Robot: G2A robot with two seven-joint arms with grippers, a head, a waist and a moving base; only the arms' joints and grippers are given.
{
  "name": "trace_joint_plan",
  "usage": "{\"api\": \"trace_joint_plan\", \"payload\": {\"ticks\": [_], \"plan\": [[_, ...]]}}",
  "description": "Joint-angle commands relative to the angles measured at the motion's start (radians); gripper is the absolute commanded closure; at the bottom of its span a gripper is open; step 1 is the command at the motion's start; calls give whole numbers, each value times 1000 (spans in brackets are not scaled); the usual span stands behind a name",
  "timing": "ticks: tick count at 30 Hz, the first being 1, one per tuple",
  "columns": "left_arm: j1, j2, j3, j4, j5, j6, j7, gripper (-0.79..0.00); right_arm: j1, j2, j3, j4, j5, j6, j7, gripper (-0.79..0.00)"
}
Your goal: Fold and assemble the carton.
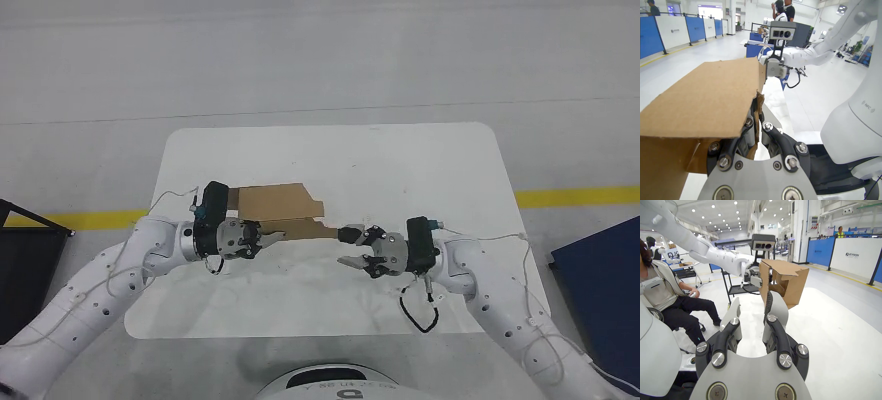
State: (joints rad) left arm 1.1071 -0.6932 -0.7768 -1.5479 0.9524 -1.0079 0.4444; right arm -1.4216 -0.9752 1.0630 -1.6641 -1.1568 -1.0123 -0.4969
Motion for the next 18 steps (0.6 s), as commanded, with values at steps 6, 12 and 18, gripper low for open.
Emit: {"api": "trace_joint_plan", "payload": {"ticks": [6, 12, 18], "plan": [[0, 0, 1, -1, 1, 0, 0, 0, -10, 5, 5, -18, -2, 0, -53, -785], [43, -7, 40, 20, -368, -4, -64, 0, -18, 1, 12, -17, 12, 91, -8, -785], [-3, 10, 145, -14, -1150, 145, -569, 0, -44, -6, 26, -70, -16, 287, 48, -785]]}}
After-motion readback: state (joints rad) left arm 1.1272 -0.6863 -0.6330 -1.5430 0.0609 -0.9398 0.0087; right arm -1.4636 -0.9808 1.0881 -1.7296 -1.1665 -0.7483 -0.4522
